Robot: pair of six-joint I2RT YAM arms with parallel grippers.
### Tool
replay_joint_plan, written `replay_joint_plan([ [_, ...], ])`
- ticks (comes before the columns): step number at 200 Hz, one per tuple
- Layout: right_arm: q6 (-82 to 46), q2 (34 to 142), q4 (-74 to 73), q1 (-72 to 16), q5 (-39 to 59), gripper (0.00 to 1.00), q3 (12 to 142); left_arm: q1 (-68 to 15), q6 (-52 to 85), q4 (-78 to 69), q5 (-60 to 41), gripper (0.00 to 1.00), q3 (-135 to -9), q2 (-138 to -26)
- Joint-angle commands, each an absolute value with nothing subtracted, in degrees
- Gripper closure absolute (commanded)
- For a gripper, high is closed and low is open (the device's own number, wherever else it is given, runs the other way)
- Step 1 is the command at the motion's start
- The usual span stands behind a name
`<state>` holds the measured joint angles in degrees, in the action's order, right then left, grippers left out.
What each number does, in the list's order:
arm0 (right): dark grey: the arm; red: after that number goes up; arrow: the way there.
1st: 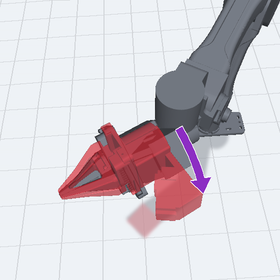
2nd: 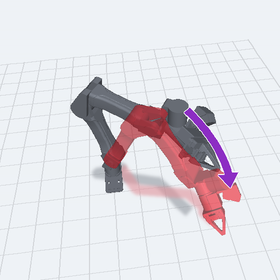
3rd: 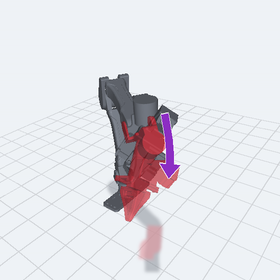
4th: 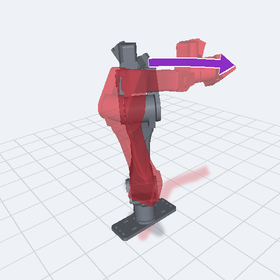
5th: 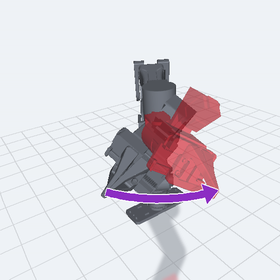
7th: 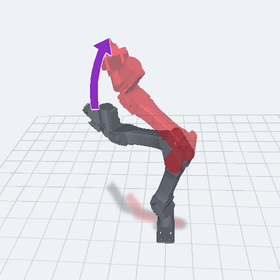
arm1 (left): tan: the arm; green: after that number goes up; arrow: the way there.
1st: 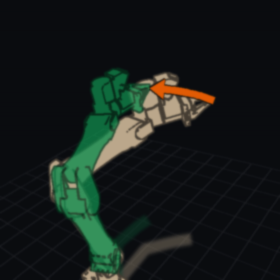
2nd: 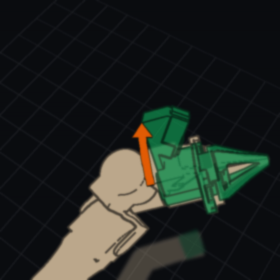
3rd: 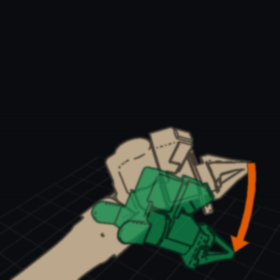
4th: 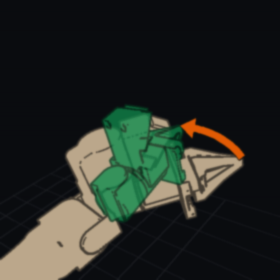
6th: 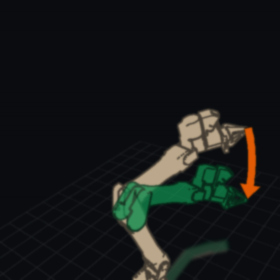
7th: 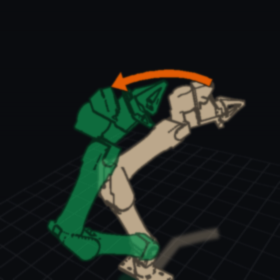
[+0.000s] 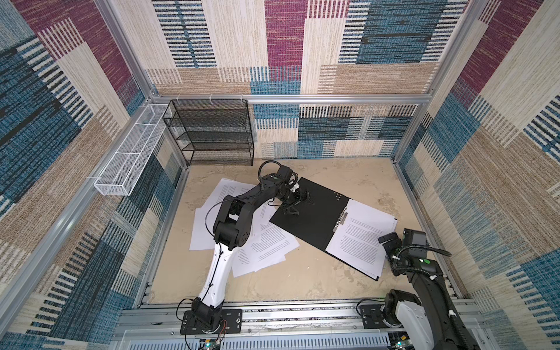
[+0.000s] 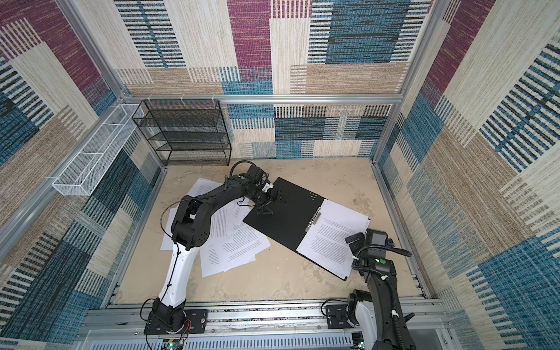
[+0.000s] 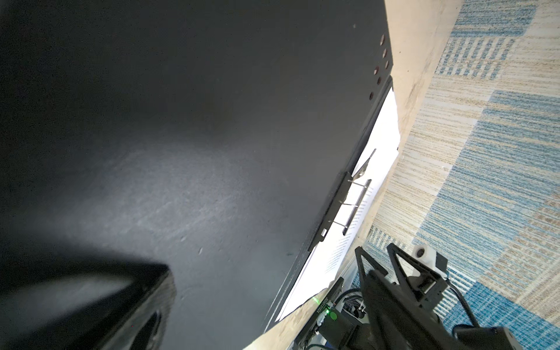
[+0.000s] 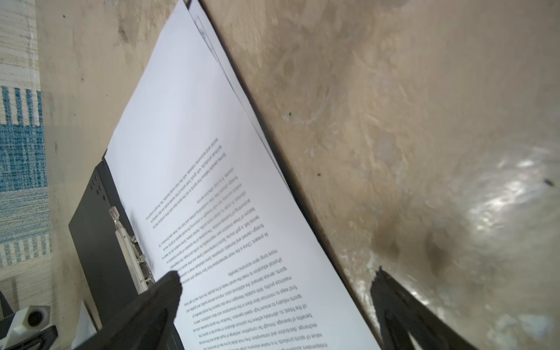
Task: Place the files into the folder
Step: 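Draw the right gripper back from the folder toward its base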
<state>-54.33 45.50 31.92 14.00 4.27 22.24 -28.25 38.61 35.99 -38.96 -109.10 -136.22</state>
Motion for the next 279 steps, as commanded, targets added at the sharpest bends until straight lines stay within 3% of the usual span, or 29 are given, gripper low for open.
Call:
replay_joint_plan([
  [1, -51.2, 50.1, 27.5, 13.9, 1.2, 0.00, 24.4, -27.9, 38.4, 42.0, -27.5, 0.00, -107.7, -138.2],
  [110, -39.7, 76.7, 14.7, 17.2, 2.1, 0.00, 36.3, -27.2, 38.3, 40.9, -29.7, 0.00, -104.7, -136.1],
  [221, -38.2, 92.2, 5.1, 16.4, 15.5, 0.00, 42.9, -26.9, 39.5, 38.6, -32.4, 0.00, -103.5, -135.7],
  [279, -39.0, 98.2, 3.8, 15.5, 16.2, 0.00, 50.4, -27.1, 39.9, 38.2, -35.9, 0.00, -107.4, -138.5],
])
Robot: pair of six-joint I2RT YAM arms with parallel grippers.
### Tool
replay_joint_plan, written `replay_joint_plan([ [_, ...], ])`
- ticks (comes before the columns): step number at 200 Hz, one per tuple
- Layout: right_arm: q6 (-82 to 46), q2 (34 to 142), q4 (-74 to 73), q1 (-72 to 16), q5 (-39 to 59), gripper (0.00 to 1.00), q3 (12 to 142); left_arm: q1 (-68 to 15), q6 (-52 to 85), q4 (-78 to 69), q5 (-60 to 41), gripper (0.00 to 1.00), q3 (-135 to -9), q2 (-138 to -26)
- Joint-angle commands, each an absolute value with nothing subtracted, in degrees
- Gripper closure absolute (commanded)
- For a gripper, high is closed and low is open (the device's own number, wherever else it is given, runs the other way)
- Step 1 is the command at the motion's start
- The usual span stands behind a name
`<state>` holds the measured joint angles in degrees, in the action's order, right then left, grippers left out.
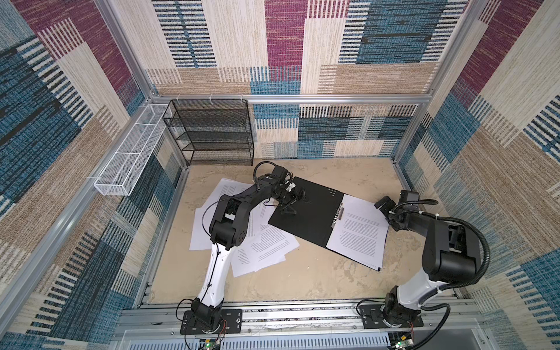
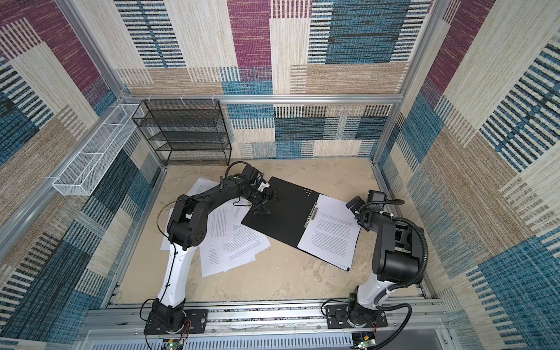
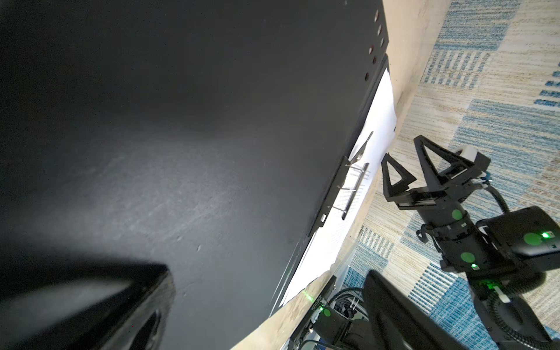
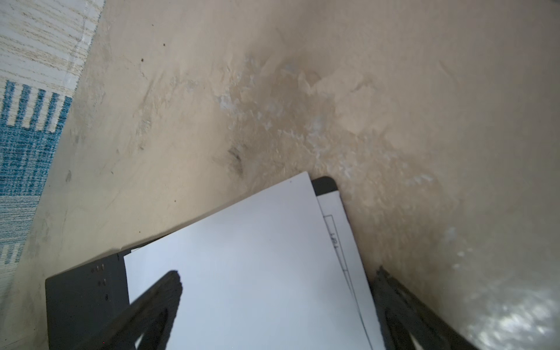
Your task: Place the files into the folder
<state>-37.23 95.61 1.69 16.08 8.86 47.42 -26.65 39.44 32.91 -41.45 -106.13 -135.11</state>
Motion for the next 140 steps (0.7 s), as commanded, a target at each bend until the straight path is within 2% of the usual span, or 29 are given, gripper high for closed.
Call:
replay_joint_plan([
  [1, -39.0, 98.3, 3.8, 15.5, 16.2, 0.00, 50.5, -27.2, 39.8, 38.2, -36.0, 0.00, -107.6, -138.6],
  [43, -38.8, 105.2, 4.5, 15.5, 15.8, 0.00, 60.5, -29.4, 40.4, 38.2, -39.2, 0.00, -114.8, -142.7],
  [79, -39.0, 104.9, 8.1, 15.3, 12.4, 0.00, 66.7, -30.1, 40.0, 38.2, -41.4, 0.00, -119.0, -140.6],
  [109, -35.0, 100.0, 12.4, 10.7, 7.4, 0.00, 71.4, -29.4, 37.3, 42.5, -39.6, 0.00, -121.7, -132.0],
  [140, -32.6, 96.6, 16.5, 1.5, 10.6, 0.00, 74.6, -23.4, 37.2, 42.0, -31.6, 0.00, -106.1, -115.5],
])
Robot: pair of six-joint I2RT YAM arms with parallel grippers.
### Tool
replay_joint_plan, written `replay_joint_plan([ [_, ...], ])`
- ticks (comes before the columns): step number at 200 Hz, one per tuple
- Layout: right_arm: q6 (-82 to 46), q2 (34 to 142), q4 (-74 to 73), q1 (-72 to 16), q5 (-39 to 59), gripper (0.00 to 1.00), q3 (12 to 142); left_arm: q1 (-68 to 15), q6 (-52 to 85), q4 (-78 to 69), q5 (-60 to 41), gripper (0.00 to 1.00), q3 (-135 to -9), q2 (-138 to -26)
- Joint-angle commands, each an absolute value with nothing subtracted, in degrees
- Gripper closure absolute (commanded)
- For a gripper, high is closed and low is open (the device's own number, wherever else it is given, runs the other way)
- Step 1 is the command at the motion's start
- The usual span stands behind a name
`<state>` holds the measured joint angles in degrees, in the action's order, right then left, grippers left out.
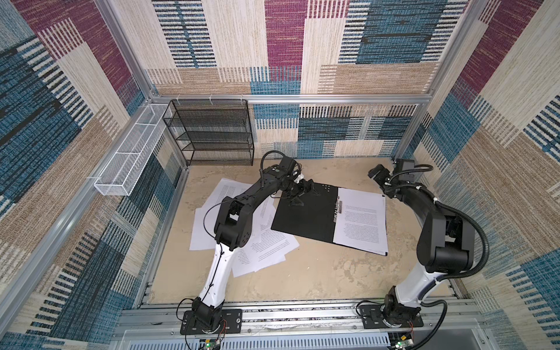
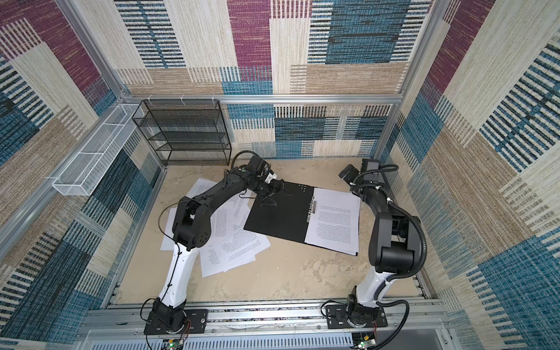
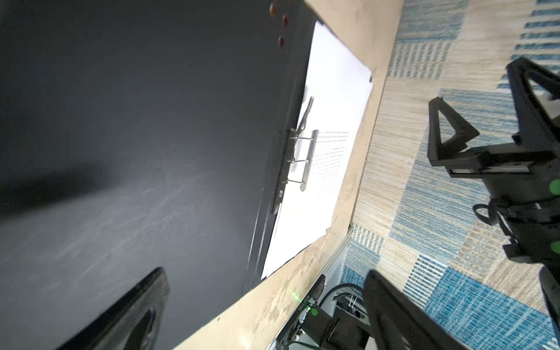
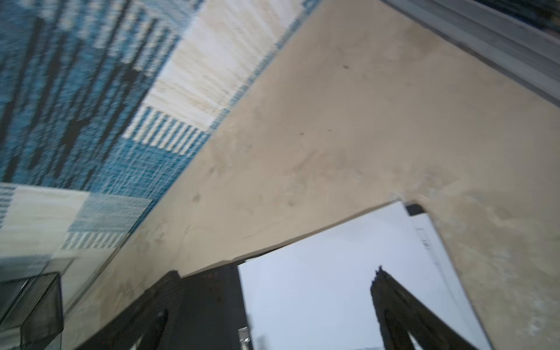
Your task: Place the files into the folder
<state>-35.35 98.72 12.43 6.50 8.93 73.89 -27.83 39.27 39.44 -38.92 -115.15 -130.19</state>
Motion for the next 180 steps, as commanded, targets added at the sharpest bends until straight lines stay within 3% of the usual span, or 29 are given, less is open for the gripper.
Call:
replay_joint_plan([
  [1, -32.6, 96.6, 16.5, 1.5, 10.6, 0.00, 74.6, -23.1, 37.1, 42.0, -31.3, 0.00, -105.4, -114.8],
  [45, -35.8, 94.4, 12.1, -18.5, 16.7, 0.00, 70.6, -0.3, 31.2, 45.8, -29.2, 0.00, -77.4, -95.8],
  [87, -38.9, 106.3, 6.5, -39.7, 22.2, 0.00, 76.8, 20.4, 31.7, 43.1, -30.6, 0.00, -64.4, -89.6],
  [134, -41.0, 114.2, 4.3, -45.3, 26.3, 0.00, 80.3, 22.9, 32.5, 42.6, -27.2, 0.00, -64.4, -96.8],
  [180, -43.5, 117.6, 2.0, -49.7, 29.3, 0.00, 80.4, 22.8, 32.2, 41.5, -27.0, 0.00, -59.5, -96.1],
])
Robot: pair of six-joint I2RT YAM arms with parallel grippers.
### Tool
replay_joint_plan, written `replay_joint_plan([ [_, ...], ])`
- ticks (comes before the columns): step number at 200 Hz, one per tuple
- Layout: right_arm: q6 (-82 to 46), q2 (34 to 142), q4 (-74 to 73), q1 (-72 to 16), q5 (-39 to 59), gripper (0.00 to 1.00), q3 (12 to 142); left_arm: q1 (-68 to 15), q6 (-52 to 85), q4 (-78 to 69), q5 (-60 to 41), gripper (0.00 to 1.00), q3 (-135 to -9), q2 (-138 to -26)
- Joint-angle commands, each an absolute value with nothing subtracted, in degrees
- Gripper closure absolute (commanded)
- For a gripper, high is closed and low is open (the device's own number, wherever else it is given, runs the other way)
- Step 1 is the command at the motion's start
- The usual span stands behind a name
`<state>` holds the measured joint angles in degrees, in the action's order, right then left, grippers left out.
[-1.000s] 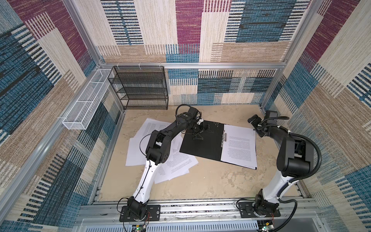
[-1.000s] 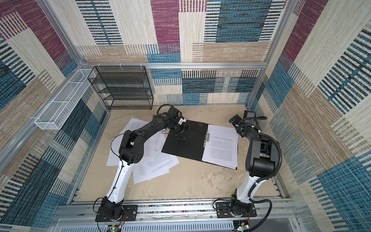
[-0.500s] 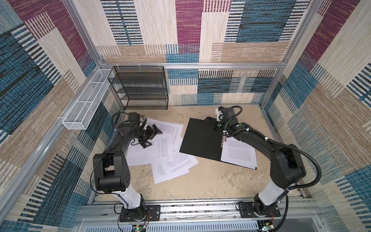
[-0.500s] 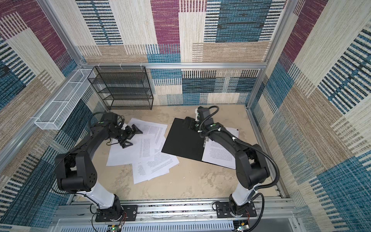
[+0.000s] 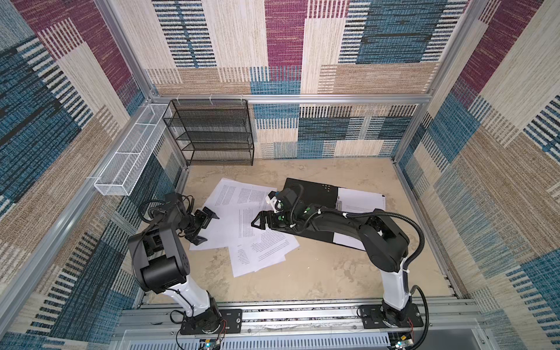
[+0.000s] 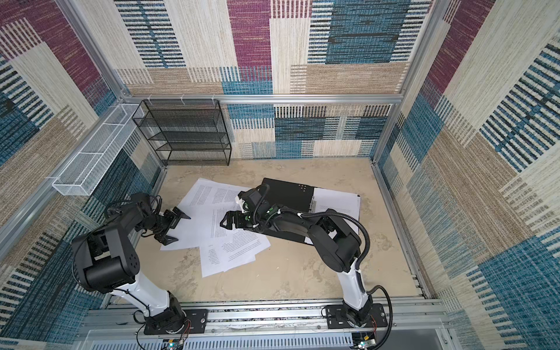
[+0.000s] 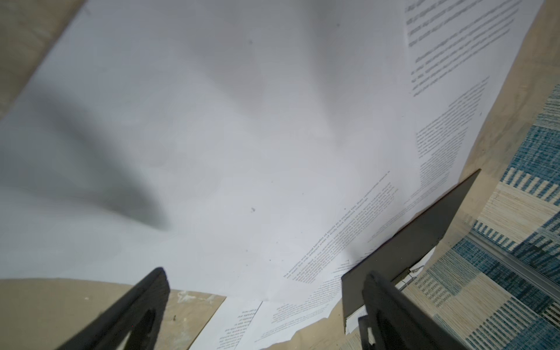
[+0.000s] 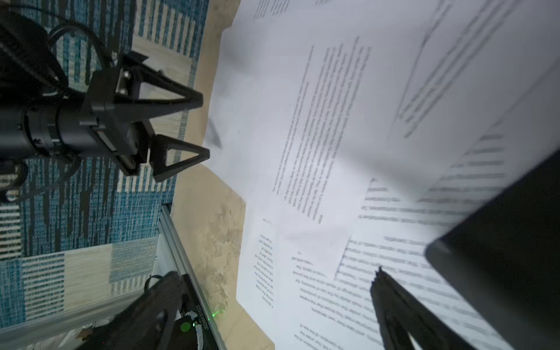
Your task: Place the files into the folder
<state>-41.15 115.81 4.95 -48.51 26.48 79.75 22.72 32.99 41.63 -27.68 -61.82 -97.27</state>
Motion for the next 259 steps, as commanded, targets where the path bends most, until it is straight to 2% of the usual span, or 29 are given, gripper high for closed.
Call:
replay_joint_plan([
  [1, -43.5, 117.7, 2.1, -49.8, 29.4, 0.00, 80.5, 22.8, 32.2, 41.4, -27.1, 0.00, -59.4, -96.0],
  [79, -42.7, 123.7, 9.8, -54.1, 29.1, 0.00, 86.1, 20.2, 33.5, 38.7, -28.8, 0.00, -49.2, -90.3],
  [116, -43.9, 123.0, 8.6, -55.0, 29.1, 0.00, 84.9, 19.5, 34.4, 39.8, -28.0, 0.00, -54.9, -85.7],
  [177, -43.6, 124.5, 10.2, -55.6, 27.8, 0.00, 87.0, 19.6, 34.8, 39.2, -24.0, 0.00, -70.8, -99.4],
  [217, -44.9, 126.6, 12.8, -55.6, 22.9, 0.00, 89.2, 19.6, 34.3, 36.4, -23.8, 0.00, -74.3, -107.1],
  [259, -45.6, 129.8, 14.8, -55.5, 19.6, 0.00, 94.0, 19.3, 34.2, 37.1, -23.2, 0.00, -71.4, -110.8],
])
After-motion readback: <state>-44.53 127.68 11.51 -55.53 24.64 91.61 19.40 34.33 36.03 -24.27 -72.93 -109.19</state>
